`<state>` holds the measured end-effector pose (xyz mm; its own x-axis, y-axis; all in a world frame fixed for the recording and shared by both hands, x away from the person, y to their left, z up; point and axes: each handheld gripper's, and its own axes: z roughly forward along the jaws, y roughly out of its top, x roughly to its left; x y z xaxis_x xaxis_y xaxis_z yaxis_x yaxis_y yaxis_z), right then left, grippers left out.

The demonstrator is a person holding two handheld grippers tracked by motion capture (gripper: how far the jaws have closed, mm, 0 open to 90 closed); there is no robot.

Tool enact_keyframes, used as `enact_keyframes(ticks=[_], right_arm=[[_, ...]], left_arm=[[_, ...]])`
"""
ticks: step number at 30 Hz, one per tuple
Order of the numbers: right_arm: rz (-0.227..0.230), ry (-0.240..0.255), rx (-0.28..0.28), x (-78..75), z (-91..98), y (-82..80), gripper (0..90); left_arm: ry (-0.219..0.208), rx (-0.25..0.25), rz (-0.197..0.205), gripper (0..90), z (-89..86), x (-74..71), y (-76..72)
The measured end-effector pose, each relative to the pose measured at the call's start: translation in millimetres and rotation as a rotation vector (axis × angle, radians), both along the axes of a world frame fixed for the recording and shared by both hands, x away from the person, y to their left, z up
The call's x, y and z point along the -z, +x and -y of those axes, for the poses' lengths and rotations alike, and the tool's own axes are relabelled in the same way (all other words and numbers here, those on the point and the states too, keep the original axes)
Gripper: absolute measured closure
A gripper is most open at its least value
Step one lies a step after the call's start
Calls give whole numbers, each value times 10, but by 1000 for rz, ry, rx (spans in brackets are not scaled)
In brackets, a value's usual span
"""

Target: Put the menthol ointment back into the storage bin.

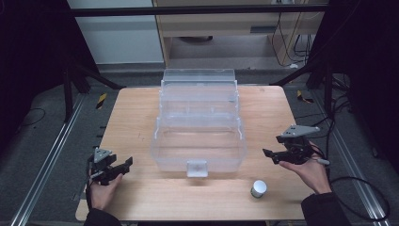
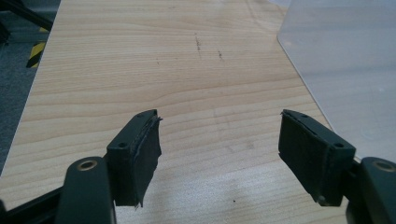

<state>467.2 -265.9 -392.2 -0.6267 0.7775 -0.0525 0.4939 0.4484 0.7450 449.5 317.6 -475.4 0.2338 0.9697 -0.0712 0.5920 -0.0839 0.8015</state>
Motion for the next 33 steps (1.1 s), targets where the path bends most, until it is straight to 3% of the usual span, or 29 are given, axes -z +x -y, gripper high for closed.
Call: enact_keyframes(ticks=[11,18,33], right_arm=[[-31,-61,-105,-144,-81,-32,242],[-70,-144,-207,-228,-204,-69,226],[-162,-270,-363,-235,-391,-186,207]], left_arm=[[13,4,-2,284,-1,3,22],[15,-1,-2,282,-11,3,22],[34,9,-2,282,10,0,23]])
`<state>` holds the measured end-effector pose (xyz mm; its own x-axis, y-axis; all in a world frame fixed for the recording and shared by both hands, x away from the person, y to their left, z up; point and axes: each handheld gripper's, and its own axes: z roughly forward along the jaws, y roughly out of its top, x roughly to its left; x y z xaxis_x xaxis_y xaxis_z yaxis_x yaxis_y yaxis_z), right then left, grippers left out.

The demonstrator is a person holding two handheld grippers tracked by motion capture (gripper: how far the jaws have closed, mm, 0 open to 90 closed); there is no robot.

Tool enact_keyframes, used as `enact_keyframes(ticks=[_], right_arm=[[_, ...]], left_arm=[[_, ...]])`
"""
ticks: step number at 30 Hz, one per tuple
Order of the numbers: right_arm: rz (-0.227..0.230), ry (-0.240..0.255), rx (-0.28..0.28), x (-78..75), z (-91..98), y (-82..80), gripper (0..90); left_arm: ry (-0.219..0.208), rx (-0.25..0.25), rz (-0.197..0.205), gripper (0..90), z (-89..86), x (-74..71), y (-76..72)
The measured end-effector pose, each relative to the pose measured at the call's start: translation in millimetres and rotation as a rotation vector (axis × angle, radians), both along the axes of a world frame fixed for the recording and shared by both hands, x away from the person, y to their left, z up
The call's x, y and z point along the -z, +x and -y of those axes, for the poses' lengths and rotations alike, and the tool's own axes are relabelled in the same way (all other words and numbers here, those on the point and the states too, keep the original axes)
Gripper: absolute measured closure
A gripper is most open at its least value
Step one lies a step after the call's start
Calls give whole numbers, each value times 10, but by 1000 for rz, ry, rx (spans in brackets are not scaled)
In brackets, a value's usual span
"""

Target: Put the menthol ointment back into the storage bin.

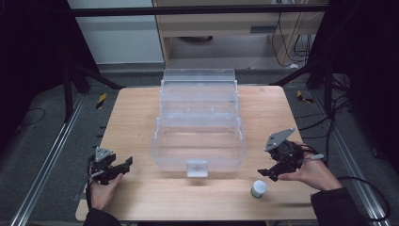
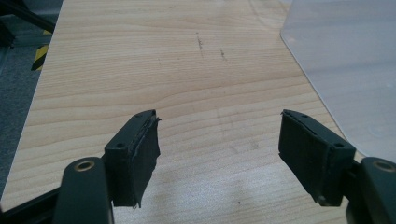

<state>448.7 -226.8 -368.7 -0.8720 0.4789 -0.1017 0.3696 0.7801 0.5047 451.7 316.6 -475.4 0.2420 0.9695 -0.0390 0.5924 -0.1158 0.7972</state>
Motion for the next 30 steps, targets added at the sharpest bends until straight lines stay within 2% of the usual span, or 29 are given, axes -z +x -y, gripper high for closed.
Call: enact_keyframes(ticks=[2,3,4,5,6,8,16,20,21,23,30], right_arm=[[-6,-20,-17,17,-25,-25,209],[-29,-37,-22,32,-39,-37,206],[-29,-37,-22,32,-39,-37,206],[-45,-62,-34,53,-63,-50,203],[-45,-62,-34,53,-63,-50,203],[-64,-88,-64,78,-95,-59,211],[-89,-119,-99,117,-143,-79,231],[-104,-151,-121,143,-184,-122,237],[-106,-162,-143,158,-195,-137,240],[-117,-171,-143,169,-213,-161,242],[-122,-213,-183,231,-238,-180,258]], left_arm=[[2,2,-3,283,5,3,4],[3,4,-5,283,10,4,4],[5,5,-4,283,14,4,3],[9,7,-2,282,18,3,0],[9,7,-2,282,18,3,0],[12,7,-3,282,20,4,-1],[19,5,-6,282,20,10,1],[18,7,-5,281,24,9,0],[18,7,-5,282,26,10,0],[19,7,-6,282,26,10,1],[21,8,-7,282,26,11,2]])
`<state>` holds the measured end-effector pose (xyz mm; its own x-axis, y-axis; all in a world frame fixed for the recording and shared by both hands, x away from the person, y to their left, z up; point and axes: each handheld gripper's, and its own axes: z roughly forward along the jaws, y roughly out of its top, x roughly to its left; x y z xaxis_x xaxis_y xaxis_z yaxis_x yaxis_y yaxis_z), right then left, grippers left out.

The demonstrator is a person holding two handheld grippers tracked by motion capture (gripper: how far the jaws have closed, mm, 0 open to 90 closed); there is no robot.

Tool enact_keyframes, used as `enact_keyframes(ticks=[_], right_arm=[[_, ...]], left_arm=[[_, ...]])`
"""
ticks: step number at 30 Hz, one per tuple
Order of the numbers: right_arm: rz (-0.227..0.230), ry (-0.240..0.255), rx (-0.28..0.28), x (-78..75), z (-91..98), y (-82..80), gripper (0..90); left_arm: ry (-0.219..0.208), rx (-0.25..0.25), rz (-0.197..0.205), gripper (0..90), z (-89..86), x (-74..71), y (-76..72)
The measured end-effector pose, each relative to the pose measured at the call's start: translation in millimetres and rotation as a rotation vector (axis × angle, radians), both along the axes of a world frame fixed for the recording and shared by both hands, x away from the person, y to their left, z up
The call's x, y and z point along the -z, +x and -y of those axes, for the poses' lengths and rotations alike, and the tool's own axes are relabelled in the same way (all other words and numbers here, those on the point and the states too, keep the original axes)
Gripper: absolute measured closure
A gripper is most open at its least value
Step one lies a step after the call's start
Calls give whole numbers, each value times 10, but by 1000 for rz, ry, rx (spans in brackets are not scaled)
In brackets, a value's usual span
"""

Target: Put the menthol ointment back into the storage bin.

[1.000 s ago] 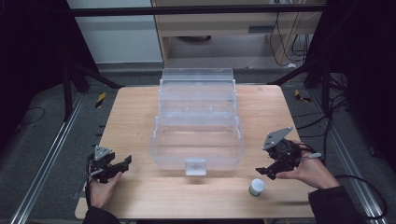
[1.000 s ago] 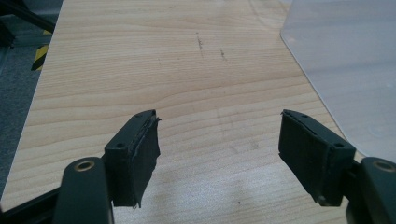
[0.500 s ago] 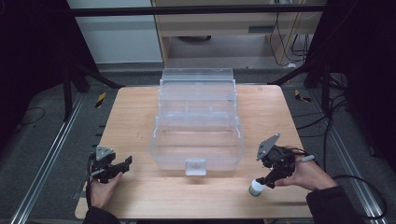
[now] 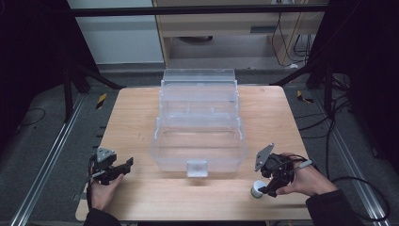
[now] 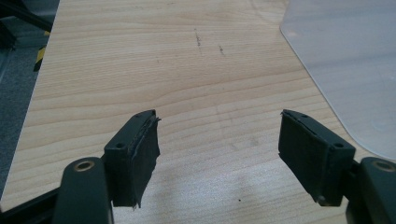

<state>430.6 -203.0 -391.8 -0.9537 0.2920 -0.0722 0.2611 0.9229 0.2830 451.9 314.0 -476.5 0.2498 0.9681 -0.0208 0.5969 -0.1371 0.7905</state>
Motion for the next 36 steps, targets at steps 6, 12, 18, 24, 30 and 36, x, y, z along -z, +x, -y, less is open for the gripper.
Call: enact_keyframes(ticks=[6,12,18,24,30,36], right_arm=[[0,-41,-42,79,-15,-11,267],[-1,-62,-75,130,-44,-17,287],[-16,-83,-94,194,-100,-17,305],[-32,-105,-98,279,-114,-15,325],[-46,-122,-107,344,-131,7,368],[-53,-128,-115,388,-156,8,390]], left_arm=[[2,1,0,282,1,-1,0],[5,2,-1,282,4,1,1],[8,4,-2,282,5,2,1],[10,6,-4,281,9,5,4],[11,6,-3,282,10,4,4],[11,6,-5,282,8,7,6]])
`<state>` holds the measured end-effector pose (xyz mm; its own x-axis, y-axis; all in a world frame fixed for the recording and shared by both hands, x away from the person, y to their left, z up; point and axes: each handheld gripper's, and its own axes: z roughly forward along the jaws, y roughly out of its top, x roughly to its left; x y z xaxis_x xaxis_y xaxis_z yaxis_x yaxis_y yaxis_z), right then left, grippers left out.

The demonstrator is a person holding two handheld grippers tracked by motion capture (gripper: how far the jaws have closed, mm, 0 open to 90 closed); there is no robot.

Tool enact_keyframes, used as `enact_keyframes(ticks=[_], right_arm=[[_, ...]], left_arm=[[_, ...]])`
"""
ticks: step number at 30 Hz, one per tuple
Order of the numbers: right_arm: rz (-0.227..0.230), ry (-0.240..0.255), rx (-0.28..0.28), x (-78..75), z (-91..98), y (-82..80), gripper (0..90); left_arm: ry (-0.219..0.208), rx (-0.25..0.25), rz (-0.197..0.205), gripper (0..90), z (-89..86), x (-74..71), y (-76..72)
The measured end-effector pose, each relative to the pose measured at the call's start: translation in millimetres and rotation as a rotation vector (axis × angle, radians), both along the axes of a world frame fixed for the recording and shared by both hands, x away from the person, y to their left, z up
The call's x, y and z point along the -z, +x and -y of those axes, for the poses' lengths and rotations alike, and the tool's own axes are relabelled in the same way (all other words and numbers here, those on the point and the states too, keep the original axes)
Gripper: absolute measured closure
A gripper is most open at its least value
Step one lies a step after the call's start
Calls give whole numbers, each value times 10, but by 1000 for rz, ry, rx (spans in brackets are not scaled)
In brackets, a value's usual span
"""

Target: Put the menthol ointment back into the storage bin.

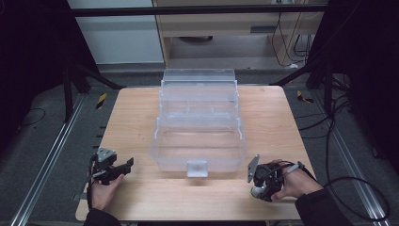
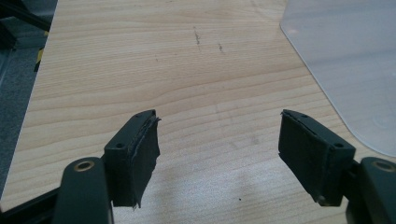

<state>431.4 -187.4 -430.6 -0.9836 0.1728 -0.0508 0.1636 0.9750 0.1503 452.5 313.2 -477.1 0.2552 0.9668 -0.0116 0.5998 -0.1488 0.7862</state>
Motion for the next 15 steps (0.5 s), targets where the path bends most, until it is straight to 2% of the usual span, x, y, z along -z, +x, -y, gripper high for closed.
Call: enact_keyframes(ticks=[11,15], right_arm=[[-5,-16,-6,20,-18,34,496],[-10,-16,0,18,-19,40,499]], left_arm=[[0,0,0,282,0,0,0],[1,1,-1,282,0,0,1]])
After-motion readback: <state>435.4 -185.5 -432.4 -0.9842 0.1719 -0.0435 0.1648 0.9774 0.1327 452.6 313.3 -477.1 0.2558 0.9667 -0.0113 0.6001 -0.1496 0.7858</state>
